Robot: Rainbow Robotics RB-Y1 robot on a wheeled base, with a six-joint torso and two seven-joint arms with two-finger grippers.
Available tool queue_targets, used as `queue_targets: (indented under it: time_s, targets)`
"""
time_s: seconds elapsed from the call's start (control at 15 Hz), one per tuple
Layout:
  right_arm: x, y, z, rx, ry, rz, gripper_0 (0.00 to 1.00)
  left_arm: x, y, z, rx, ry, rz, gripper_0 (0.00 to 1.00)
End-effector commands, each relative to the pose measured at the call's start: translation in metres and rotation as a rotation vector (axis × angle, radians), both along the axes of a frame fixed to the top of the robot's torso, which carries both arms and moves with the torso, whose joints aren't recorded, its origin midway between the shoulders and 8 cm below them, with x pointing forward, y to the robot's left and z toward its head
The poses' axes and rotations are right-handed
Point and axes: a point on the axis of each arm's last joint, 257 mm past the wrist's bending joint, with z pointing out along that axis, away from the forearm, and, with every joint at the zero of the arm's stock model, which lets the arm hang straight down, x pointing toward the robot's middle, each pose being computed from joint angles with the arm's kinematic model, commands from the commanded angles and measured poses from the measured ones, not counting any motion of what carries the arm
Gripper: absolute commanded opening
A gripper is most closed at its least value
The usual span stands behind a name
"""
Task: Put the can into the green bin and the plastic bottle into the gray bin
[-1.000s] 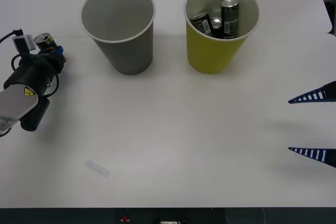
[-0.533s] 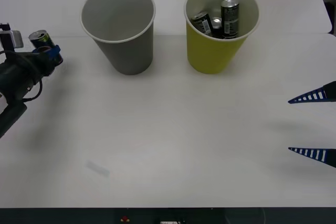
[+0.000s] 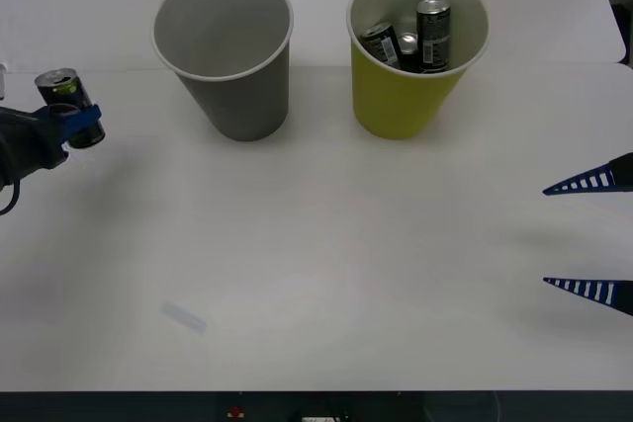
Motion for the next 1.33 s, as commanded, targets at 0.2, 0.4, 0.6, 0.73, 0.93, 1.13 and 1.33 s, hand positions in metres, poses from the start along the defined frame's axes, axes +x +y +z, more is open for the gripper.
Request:
queue_targets:
  time_s: [0.2,0.4,0.6,0.73,0.93,1.13,1.33]
  targets:
    - [0.0,0.0,0.0,0.0,0.0,0.0,1.0,-0.063,-0.005,0.011,0.027,0.076,-0.234,0.0]
    - [0.0,0.0,0.0,0.0,0.0,0.0,1.0,-0.097,-0.006,0.013,0.103,0.126,-0.363,0.0]
    - [0.0,0.0,0.0,0.0,0.0,0.0,1.0,-0.129,-0.006,0.015,0.149,0.188,-0.474,0.0]
    - [0.0,0.0,0.0,0.0,0.0,0.0,1.0,-0.143,-0.009,0.019,0.197,0.211,-0.541,0.0]
    - [0.0,0.0,0.0,0.0,0.0,0.0,1.0,-0.148,-0.019,0.023,0.325,0.222,-0.621,0.0]
    - [0.0,0.0,0.0,0.0,0.0,0.0,1.0,-0.138,-0.049,0.032,0.409,0.191,-0.698,0.0]
    - [0.0,0.0,0.0,0.0,0.0,0.0,1.0,-0.121,-0.087,0.048,0.427,0.157,-0.765,0.0]
